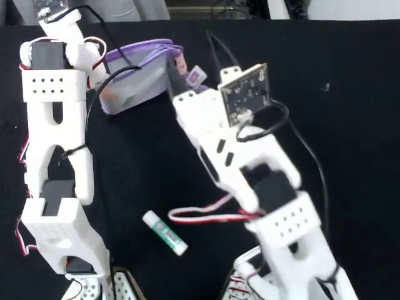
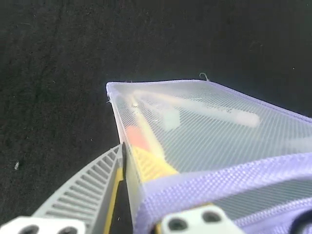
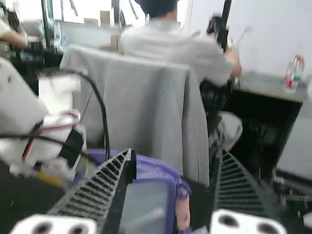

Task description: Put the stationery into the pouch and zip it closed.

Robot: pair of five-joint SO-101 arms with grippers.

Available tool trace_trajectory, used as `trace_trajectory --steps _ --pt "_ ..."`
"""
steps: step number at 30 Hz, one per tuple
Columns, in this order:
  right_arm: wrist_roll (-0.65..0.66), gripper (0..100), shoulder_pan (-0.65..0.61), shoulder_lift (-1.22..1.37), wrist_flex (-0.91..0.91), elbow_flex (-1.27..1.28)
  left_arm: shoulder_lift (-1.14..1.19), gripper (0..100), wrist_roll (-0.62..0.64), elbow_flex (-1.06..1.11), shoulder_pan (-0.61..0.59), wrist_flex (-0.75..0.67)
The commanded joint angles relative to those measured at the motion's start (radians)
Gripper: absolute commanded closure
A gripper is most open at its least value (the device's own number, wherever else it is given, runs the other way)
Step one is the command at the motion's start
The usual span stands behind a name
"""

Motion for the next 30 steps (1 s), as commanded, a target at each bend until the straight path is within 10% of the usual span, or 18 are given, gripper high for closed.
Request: trace_trajectory --steps 1,15,30 --pt "-0.020 75.1 -0.075 -0.091 0.339 -0.082 0.015 97 -0.011 0.025 -0.038 -0.020" --pt "0.115 75.1 -0.327 -0.030 0.793 0.008 0.015 97 -0.011 0.027 -0.039 -0.020" --pt "0.115 75.1 -0.516 0.185 0.608 0.355 0.017 97 -0.009 0.065 -0.053 -0.074"
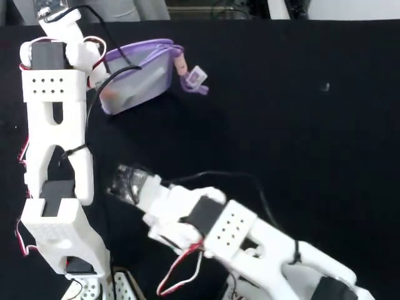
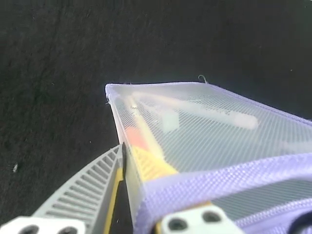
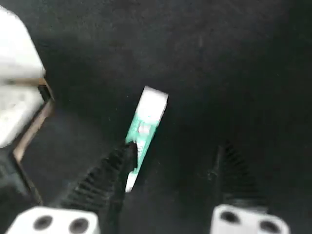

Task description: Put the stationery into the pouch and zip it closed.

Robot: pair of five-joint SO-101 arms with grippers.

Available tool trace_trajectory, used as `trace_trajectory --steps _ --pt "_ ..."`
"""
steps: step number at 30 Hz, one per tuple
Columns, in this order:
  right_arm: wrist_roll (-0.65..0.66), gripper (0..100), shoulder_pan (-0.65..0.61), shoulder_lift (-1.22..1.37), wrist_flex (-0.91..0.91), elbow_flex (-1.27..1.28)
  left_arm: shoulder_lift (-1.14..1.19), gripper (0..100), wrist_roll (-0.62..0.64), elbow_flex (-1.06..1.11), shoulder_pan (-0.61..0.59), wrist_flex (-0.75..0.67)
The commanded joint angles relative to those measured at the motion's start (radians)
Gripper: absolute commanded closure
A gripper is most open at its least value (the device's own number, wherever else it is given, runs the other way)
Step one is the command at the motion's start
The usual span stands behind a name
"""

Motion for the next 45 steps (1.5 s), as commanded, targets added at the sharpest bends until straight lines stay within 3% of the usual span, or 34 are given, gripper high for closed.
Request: trace_trajectory --steps 1,11,22,33,40,45 --pt "0.006 75.1 -0.023 0.030 -0.155 0.082 0.017 97 -0.009 0.064 -0.056 -0.066" --pt "-0.003 75.1 -0.061 0.237 -0.324 0.110 0.015 97 -0.009 0.068 -0.099 -0.083" --pt "-0.089 75.1 -0.060 0.418 -0.284 -0.047 0.015 97 -0.009 0.028 -0.252 -0.114" --pt "-0.094 75.6 -0.057 0.705 -0.109 -0.303 0.015 97 -0.009 0.022 -0.262 -0.110" --pt "-0.087 99.1 -0.057 0.809 -0.032 -0.406 0.015 97 -0.009 0.022 -0.262 -0.110" --pt "-0.084 95.6 -0.055 0.808 -0.011 -0.406 0.015 97 -0.009 0.022 -0.260 -0.110"
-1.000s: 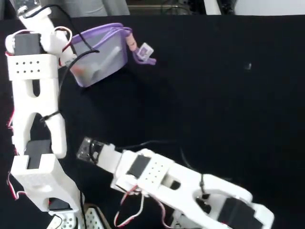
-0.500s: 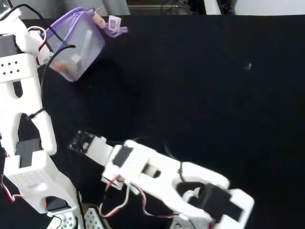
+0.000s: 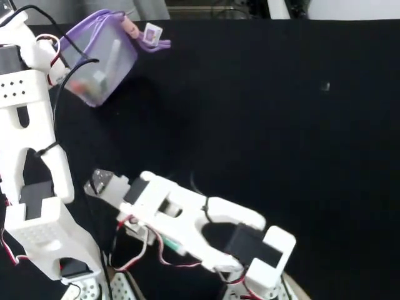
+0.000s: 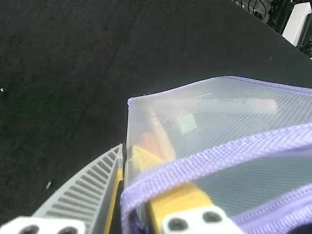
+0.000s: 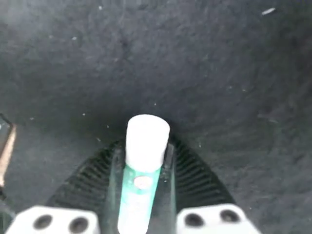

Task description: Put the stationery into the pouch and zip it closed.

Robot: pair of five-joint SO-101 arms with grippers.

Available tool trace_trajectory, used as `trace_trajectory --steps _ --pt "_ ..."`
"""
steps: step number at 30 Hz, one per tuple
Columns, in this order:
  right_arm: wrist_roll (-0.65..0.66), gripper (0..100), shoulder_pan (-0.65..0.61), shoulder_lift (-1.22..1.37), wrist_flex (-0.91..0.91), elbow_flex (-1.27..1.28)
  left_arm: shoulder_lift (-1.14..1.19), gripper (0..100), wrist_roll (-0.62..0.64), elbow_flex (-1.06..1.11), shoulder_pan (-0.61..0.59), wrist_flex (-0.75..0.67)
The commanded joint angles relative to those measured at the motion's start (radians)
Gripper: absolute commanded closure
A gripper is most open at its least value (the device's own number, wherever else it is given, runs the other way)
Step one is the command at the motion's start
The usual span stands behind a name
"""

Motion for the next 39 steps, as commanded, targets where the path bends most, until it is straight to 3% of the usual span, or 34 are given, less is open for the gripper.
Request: trace_trajectory --steps 1,7,19,25,30,39 --pt "0.003 95.6 -0.006 -0.002 0.035 -0.041 0.015 97 -0.012 -0.008 -0.047 -0.014" --pt "0.003 95.6 0.080 -0.028 0.049 -0.044 0.009 97 -0.012 -0.010 -0.044 -0.014" --pt "0.003 95.6 0.456 -0.337 0.081 -0.025 0.006 97 -0.012 -0.004 -0.021 -0.009" --pt "-0.006 95.6 0.634 -0.559 -0.081 -0.021 0.003 97 -0.011 -0.035 0.091 0.052" --pt "-0.006 96.1 0.735 -0.769 -0.239 -0.019 0.014 97 0.025 -0.252 0.209 0.195" --pt "-0.008 98.8 0.761 -1.098 -0.479 -0.015 -0.012 97 0.025 -0.280 0.377 0.193"
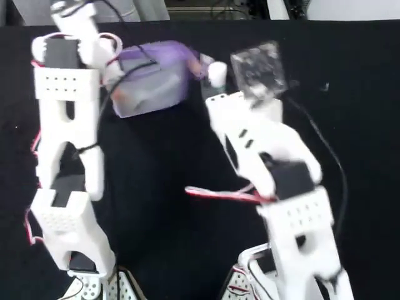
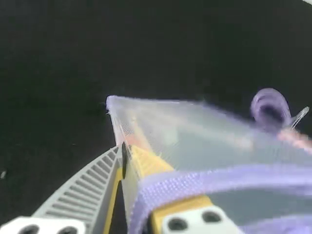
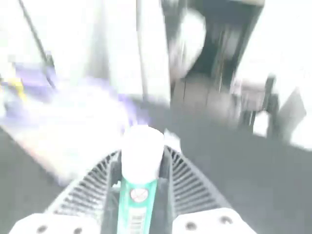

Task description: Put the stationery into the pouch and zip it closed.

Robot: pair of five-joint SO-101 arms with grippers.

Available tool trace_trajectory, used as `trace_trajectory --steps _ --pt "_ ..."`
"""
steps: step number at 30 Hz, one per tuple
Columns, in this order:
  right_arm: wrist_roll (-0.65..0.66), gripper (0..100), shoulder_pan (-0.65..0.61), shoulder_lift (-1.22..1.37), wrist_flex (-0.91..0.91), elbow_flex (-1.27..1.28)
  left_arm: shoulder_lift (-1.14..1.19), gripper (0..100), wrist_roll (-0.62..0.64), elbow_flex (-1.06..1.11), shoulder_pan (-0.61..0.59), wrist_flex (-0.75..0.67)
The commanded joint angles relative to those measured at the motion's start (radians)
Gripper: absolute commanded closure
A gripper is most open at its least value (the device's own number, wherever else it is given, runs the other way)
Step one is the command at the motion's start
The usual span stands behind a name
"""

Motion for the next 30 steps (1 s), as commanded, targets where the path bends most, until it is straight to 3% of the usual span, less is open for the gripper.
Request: trace_trajectory --steps 1,5,13,18,30 --pt "-0.008 98.8 0.014 -0.163 -0.160 -0.002 -0.046 97 0.012 -0.059 0.081 0.006" --pt "-0.020 98.8 0.008 -0.257 -0.385 0.107 -0.048 97 0.012 -0.071 0.150 0.006" --pt "-0.226 98.8 -0.003 -0.441 -0.862 0.487 -0.048 97 0.054 -0.068 0.246 0.006" --pt "-0.261 98.8 -0.006 -0.568 -1.077 0.720 -0.048 97 0.054 -0.062 0.274 0.008" --pt "-0.253 98.8 -0.003 -0.642 -1.217 0.885 -0.041 97 0.055 0.021 0.306 0.006"
